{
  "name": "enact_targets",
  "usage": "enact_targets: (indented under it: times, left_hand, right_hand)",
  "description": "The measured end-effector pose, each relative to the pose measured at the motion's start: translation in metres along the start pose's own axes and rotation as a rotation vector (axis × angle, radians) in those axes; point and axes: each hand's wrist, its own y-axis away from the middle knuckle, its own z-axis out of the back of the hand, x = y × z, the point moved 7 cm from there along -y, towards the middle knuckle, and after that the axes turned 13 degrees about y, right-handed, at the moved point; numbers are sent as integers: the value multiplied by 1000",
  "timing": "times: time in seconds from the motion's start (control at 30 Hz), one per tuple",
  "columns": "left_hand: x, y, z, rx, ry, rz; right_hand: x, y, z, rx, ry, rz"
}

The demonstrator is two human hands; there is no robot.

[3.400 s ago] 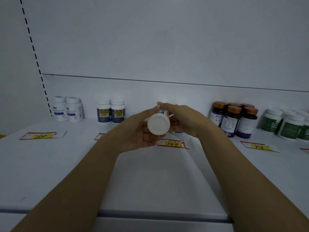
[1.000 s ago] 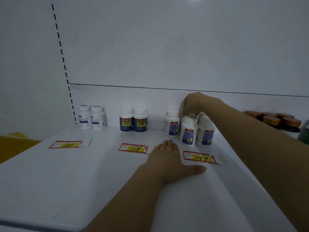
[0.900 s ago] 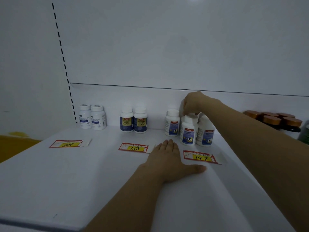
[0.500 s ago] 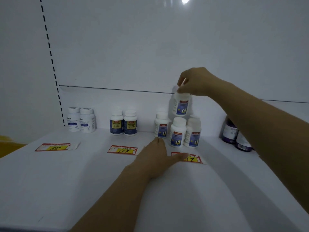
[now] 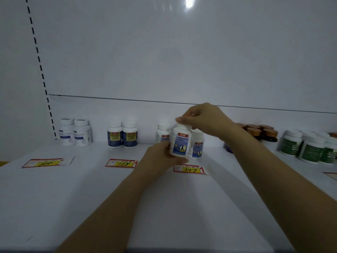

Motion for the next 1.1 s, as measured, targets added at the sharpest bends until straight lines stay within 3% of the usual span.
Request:
enact_targets:
  times: [0.27, 0.53, 1.1]
  left_hand:
    - [6, 0, 0, 10, -30, 17]
    - [4, 2, -2, 38, -100, 19]
    - [-1, 0, -2, 9, -6, -15]
  right_hand:
    - [-27, 12, -39, -40, -353, -52]
    - [-24, 13, -43, -81, -342, -24]
    - [-22, 13, -39, -185, -477, -48]
